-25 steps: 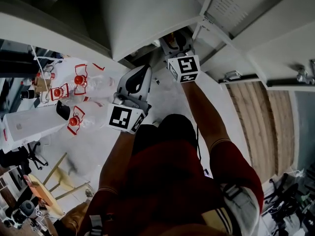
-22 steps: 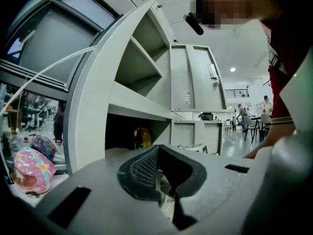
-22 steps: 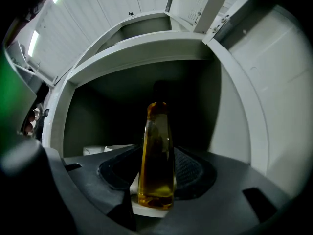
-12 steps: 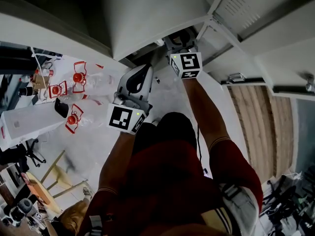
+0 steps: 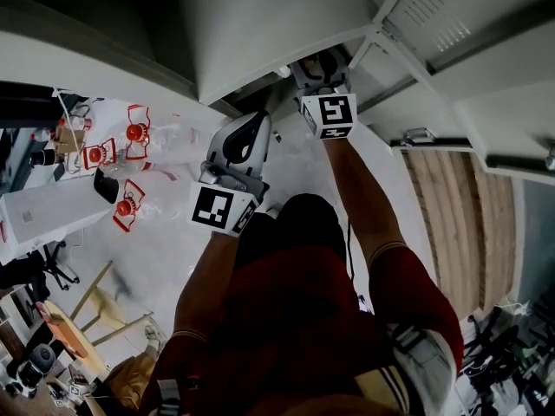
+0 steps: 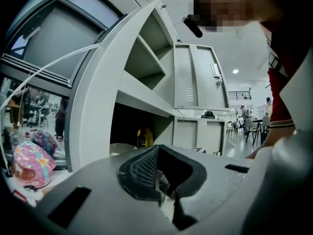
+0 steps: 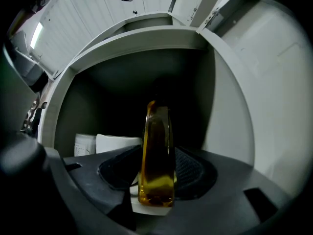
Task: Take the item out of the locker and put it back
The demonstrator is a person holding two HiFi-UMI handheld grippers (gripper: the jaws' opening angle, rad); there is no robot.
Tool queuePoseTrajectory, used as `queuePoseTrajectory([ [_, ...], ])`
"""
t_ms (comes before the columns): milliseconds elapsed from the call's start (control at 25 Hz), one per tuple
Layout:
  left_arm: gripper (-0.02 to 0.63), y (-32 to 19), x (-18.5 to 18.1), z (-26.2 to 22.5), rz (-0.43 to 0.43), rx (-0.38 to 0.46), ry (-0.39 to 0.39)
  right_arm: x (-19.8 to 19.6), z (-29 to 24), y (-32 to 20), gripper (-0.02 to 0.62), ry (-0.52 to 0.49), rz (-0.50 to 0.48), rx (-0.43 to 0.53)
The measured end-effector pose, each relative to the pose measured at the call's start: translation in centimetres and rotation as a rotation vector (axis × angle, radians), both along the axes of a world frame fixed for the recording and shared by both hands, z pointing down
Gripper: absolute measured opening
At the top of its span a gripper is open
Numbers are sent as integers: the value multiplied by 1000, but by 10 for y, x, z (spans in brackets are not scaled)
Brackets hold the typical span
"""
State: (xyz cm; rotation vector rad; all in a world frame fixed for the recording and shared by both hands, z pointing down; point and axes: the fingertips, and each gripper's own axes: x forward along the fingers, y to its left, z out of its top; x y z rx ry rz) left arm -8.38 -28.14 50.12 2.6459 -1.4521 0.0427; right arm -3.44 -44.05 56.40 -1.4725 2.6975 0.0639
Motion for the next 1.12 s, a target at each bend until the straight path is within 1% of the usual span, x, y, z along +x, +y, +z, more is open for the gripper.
queuePoseTrajectory([
  [280,6,4,2,3,3,-15,12,1,5,8,195,42,5,0],
  [840,6,11,-3,9,-2,-21,10,-3,5,-4,190,26,21,12],
  [1040,6,11,-6,7,-13,-21,15,-6,6,-8,195,37,7,-11],
  [1120,6,10,-7,4,-17,-19,20,-5,6,-7,208,30,0,-24],
])
